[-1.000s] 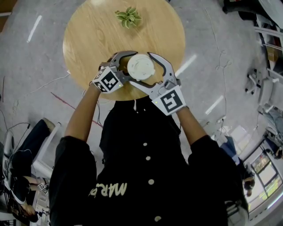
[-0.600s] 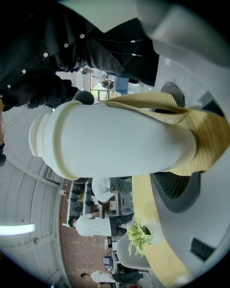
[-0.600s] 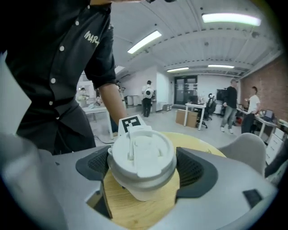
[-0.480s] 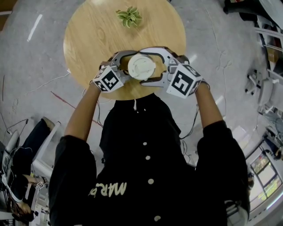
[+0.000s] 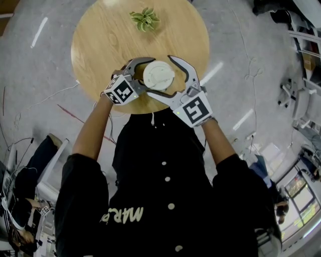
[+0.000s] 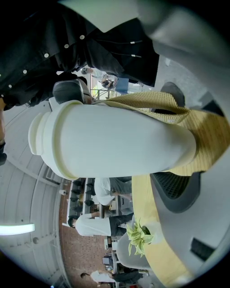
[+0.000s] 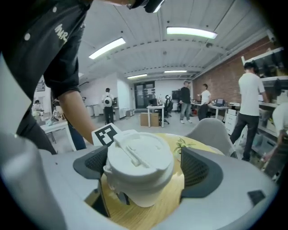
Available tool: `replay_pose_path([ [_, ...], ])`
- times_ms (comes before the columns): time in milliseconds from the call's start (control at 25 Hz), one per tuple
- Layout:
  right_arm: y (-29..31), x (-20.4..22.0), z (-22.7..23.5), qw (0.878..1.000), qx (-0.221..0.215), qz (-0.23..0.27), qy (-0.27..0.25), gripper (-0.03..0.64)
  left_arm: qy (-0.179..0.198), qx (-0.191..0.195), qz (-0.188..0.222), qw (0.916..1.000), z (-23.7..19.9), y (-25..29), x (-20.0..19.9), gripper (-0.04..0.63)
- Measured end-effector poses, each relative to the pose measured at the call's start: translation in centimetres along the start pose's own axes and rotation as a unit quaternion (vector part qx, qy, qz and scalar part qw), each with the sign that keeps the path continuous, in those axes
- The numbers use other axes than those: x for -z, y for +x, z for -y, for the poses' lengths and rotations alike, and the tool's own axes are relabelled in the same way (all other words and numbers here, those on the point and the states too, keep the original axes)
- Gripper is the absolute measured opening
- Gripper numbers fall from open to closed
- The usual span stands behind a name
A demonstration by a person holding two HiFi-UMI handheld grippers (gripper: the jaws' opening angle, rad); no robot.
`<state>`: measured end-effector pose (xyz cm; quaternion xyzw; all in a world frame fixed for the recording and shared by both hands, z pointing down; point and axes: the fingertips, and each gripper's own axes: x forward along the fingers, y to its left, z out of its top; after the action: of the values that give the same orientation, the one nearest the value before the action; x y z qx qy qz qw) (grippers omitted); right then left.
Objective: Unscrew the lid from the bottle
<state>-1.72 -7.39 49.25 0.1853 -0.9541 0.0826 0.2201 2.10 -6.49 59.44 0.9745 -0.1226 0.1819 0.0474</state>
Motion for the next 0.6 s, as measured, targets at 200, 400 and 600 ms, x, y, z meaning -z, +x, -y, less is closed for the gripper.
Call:
replay_pose_path([
  [200, 1.0, -0.3, -0.3, 0.999, 0.042, 0.009, 0.001, 0.46, 0.0, 0.001, 0.001, 1.0, 0.1, 0.1, -0.1, 0.357],
  [400, 1.0, -0.8, -0.5, 0.999, 0.011, 0.028, -0.016, 0.469, 0.003, 0.001, 0.0, 1.0, 0.1, 0.0, -0.3, 0.357],
  [600, 0.4, 0.1, -1.9, 0.973, -0.192, -0.014, -0.127, 0.465, 0.004, 0.005, -0.009, 0.9999, 0.1, 0.1, 0.2, 0.357],
])
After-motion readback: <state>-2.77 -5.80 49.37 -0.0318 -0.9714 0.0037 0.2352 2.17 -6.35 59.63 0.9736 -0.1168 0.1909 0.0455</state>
